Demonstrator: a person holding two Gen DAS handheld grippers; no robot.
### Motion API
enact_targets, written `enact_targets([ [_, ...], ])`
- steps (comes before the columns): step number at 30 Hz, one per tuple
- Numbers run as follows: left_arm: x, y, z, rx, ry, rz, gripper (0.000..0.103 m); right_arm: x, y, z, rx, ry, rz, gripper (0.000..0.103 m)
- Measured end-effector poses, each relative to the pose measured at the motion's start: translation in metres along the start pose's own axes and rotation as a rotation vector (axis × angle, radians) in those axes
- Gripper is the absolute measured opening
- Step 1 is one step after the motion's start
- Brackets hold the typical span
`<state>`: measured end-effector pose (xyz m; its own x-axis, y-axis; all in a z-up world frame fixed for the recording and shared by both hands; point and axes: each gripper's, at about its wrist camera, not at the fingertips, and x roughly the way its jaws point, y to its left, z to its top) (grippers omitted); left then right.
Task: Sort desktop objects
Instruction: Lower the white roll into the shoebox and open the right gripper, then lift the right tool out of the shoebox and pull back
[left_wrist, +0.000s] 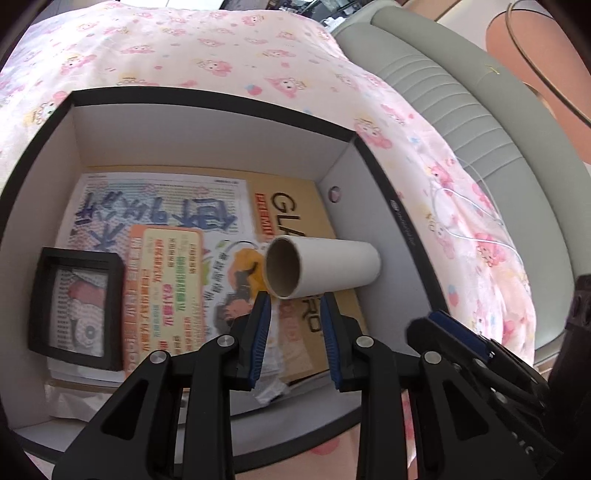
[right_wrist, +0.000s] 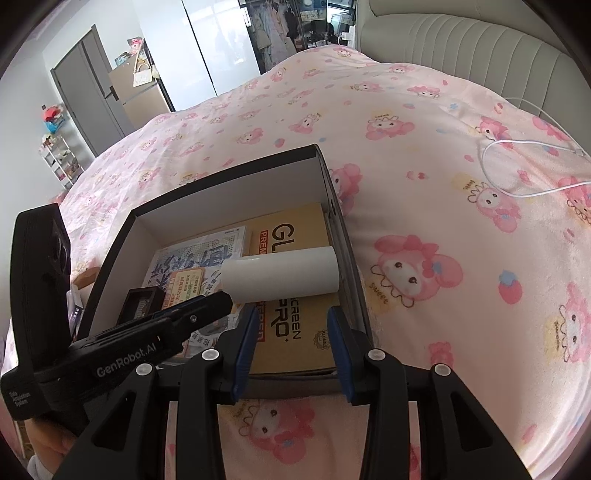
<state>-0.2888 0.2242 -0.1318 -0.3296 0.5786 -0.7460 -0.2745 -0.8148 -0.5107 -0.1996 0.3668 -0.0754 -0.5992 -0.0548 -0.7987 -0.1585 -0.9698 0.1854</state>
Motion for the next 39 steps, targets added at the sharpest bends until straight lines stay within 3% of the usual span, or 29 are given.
enact_targets([
  [3,-0.014,0.002,-0.003,-0.005,-0.016,-0.025,0.026,-0.005,0.005,-0.003,-0.002,-0.002,0.013,0.034],
  [6,-0.039,-0.006,-0.012,0.039,-0.062,0.001,0.026,-0.014,0.013,-0.007,-0.008,-0.007,0.019,0.034],
  [14,-0.122,-0.021,-0.019,0.156,-0.203,0.158,0.031,-0.056,0.058,-0.01,-0.049,-0.066,0.022,0.038],
  [23,-0.205,-0.001,-0.019,0.13,-0.322,0.261,0.046,-0.096,0.117,-0.008,-0.081,-0.131,0.042,0.046],
  [33,-0.257,0.013,-0.028,0.129,-0.367,0.345,0.048,-0.121,0.166,-0.016,-0.127,-0.171,0.007,0.047],
  [39,-0.291,0.004,-0.051,0.153,-0.41,0.401,0.06,-0.153,0.17,-0.032,-0.1,-0.204,-0.017,0.065],
])
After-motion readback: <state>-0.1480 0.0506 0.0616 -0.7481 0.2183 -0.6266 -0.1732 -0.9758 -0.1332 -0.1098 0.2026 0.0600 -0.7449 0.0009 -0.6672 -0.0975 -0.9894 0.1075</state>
